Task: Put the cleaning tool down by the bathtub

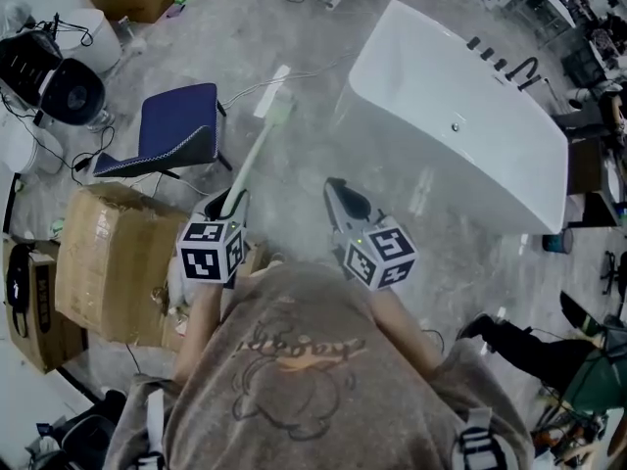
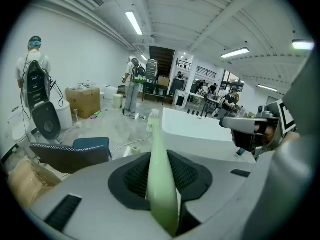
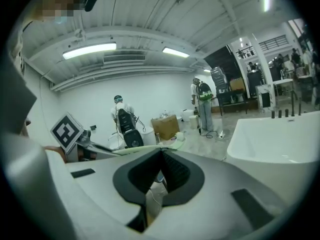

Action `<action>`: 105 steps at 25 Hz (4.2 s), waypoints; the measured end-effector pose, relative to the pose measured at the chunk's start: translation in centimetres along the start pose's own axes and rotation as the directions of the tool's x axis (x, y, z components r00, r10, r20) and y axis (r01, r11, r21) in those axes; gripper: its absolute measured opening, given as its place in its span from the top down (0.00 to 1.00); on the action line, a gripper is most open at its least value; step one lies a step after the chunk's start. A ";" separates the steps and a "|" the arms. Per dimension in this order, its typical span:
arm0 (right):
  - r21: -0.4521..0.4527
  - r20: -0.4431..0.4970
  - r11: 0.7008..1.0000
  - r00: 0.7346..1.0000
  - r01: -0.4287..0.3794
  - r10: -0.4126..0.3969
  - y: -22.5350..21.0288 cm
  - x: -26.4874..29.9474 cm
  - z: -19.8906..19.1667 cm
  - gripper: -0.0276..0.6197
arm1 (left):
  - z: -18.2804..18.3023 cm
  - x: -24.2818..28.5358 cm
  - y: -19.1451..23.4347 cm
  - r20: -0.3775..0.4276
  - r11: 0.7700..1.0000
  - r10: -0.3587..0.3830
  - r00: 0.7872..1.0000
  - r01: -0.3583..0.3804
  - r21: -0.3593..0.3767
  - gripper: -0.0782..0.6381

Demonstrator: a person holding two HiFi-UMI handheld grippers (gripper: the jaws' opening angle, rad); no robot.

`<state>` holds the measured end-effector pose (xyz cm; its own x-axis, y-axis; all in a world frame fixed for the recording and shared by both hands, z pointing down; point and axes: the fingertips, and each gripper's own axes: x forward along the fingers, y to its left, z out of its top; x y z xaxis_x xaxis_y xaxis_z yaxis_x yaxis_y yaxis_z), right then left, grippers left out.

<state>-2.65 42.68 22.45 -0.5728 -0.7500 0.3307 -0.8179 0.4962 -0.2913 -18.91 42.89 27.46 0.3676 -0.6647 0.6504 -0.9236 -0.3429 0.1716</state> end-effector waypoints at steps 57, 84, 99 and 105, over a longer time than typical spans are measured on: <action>0.051 -0.069 0.993 0.992 -0.106 0.110 -24.6 19.0 10.3 0.96 | 18.4 25.7 1.6 -0.054 0.996 0.072 0.996 -0.074 -0.040 0.75; 0.126 -0.059 0.991 0.997 -0.046 0.054 -30.8 31.7 13.3 0.96 | 25.5 37.0 7.6 -0.109 1.000 0.000 0.994 0.000 0.001 0.75; 0.170 -0.127 0.985 0.991 -0.026 0.048 -33.0 40.1 12.5 0.96 | 26.8 43.8 12.7 -0.185 1.000 -0.029 0.982 0.030 0.001 0.75; 0.184 -0.142 0.983 0.989 -0.016 0.043 -33.9 43.6 10.3 0.96 | 25.4 47.1 15.1 -0.217 0.999 -0.040 0.975 0.041 -0.001 0.75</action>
<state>0.66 -11.28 37.51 -0.6091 -0.6586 0.4419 -0.7846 0.4190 -0.4569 -12.80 -10.51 41.91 0.3720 -0.4909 0.7878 -0.9079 -0.3690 0.1988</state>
